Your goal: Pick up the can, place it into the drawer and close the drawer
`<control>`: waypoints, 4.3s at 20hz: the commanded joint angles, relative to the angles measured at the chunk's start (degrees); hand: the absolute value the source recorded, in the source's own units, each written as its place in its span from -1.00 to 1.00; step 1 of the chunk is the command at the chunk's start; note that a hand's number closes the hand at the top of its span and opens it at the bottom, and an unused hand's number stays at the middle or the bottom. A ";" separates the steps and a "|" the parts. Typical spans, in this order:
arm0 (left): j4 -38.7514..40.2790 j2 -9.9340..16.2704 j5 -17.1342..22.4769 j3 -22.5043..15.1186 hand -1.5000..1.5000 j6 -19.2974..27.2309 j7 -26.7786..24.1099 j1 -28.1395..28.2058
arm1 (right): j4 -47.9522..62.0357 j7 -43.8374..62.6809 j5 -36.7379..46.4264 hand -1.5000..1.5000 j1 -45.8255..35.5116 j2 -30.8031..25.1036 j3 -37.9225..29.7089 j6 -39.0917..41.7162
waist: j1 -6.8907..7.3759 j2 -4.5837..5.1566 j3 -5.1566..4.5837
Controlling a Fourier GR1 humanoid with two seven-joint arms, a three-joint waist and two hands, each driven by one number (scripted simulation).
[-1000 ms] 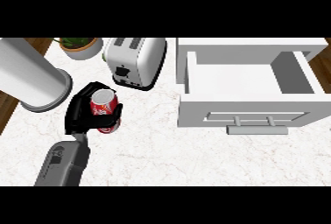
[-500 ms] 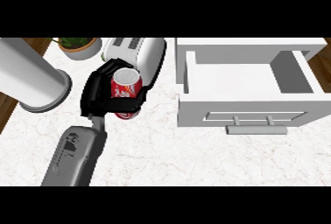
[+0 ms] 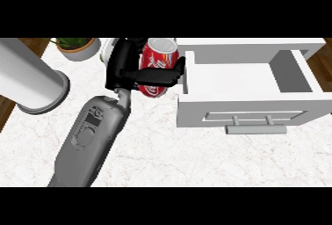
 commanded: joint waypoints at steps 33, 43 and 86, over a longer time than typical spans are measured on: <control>49.69 -0.04 21.85 -10.93 1.00 12.41 -7.68 -42.87 | -0.10 5.00 -0.02 -1.00 -6.99 -1.85 0.79 -1.02 | -3.52 1.06 0.09; 53.26 -0.05 26.21 -19.25 1.00 17.71 -11.75 -41.03 | 3.06 1.30 2.29 -1.00 -6.34 -0.69 1.43 -1.00 | -4.61 1.23 0.13; 52.05 -0.04 41.02 -25.78 -1.00 26.97 -19.76 -39.70 | -0.19 -4.95 26.71 -1.00 -14.47 -9.42 9.00 -1.68 | -3.46 1.24 0.04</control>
